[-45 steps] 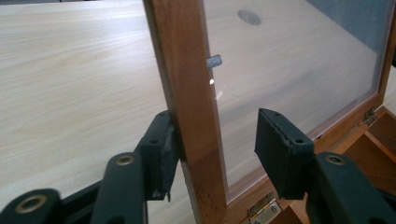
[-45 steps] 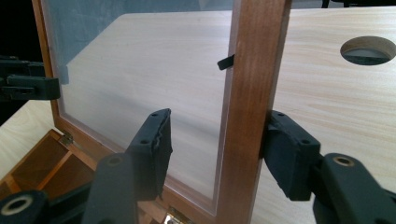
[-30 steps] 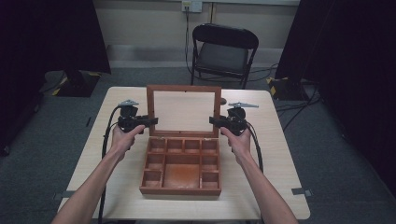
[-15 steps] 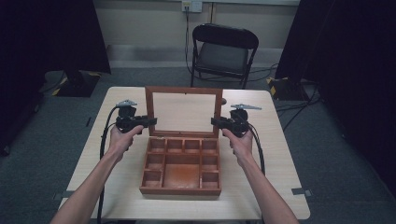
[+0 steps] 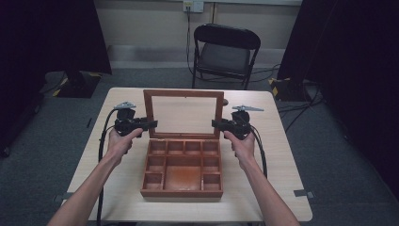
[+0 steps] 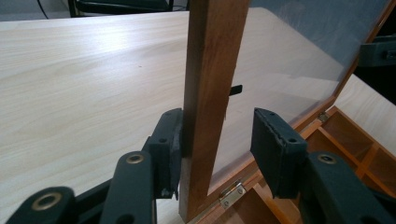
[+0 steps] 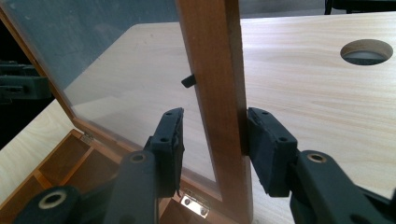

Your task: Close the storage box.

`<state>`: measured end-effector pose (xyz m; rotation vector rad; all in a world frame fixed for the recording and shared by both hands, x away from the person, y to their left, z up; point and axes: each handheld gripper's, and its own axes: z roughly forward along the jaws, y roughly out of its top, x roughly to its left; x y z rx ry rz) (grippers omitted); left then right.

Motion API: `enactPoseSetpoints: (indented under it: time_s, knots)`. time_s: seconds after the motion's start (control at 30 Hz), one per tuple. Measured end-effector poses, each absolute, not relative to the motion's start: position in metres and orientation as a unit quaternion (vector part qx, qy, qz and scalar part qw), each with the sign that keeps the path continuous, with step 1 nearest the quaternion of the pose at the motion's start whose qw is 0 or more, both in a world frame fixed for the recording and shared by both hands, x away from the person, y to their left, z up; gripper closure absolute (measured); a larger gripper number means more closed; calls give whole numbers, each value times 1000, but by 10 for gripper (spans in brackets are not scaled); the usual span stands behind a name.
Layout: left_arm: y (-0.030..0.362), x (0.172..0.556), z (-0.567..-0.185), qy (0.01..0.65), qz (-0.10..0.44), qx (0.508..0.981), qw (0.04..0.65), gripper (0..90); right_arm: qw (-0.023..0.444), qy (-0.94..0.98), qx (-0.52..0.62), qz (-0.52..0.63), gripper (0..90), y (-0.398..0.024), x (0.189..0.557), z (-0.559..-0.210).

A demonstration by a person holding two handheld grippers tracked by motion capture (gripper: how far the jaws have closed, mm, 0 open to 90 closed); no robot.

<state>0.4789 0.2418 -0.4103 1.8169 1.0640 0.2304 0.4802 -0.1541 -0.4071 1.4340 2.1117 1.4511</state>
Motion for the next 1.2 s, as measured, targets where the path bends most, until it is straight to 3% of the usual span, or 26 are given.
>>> enactPoseSetpoints:
  time_s: [0.3,0.37,0.57,0.77,0.93,1.03,1.2]
  knots:
    - [245,476,-404,440,106,736,503,469,106,719,482,489,593,-155,471,-405]
    - [243,474,-403,431,107,737,509,538,109,722,478,488,595,-156,469,-404]
    - [244,472,-402,425,115,741,507,576,104,720,480,490,579,-156,468,-404]
    - [250,468,-399,426,119,734,515,615,90,715,482,498,445,-154,468,-403]
    - [256,468,-396,430,115,721,530,639,95,708,480,509,434,-154,469,-401]
    - [258,468,-395,427,111,723,532,651,117,719,472,496,461,-151,469,-400]
    - [258,472,-400,423,94,728,531,604,121,709,483,498,676,-159,470,-402]
